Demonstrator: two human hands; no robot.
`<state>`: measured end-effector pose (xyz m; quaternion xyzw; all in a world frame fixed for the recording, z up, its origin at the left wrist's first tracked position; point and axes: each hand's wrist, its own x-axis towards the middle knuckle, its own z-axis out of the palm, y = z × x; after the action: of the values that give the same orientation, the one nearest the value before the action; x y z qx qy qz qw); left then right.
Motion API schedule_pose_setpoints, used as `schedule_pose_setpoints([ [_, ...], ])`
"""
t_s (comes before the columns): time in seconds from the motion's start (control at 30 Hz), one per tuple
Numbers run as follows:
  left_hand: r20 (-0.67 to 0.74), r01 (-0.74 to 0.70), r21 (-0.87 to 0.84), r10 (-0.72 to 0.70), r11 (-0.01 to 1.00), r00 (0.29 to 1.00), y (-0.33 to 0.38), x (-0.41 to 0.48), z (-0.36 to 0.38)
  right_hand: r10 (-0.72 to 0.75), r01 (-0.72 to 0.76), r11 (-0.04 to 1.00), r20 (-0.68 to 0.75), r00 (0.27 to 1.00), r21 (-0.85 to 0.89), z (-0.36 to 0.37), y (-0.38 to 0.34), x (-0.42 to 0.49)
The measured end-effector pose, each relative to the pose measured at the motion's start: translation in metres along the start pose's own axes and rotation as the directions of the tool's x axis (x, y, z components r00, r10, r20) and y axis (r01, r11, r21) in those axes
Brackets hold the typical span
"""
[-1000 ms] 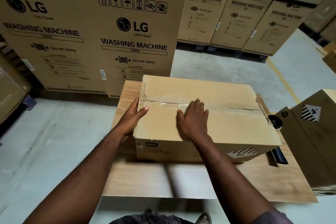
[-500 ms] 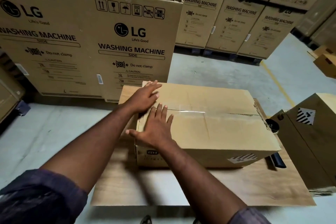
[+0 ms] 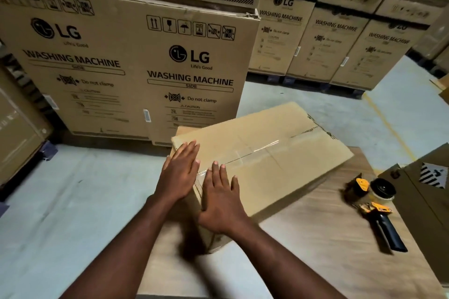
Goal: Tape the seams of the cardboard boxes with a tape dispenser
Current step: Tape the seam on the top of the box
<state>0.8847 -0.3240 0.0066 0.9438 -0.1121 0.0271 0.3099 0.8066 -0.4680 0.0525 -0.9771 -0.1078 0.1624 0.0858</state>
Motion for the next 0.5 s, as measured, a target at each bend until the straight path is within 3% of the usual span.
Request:
schedule_pose_setpoints([
  [0.27, -0.141, 0.028, 0.205, 0.001, 0.978, 0.99, 0.04, -0.04, 0.028, -0.046, 0.045, 0.999, 0.053, 0.998, 0.011, -0.014, 0.068, -0.033],
  [0.5, -0.187, -0.011, 0.132, 0.035, 0.991, 0.982, 0.105, -0.071, 0.071, 0.0, 0.0, 1.0, 0.02, 1.0, -0.003, -0.017, 0.149, -0.087],
])
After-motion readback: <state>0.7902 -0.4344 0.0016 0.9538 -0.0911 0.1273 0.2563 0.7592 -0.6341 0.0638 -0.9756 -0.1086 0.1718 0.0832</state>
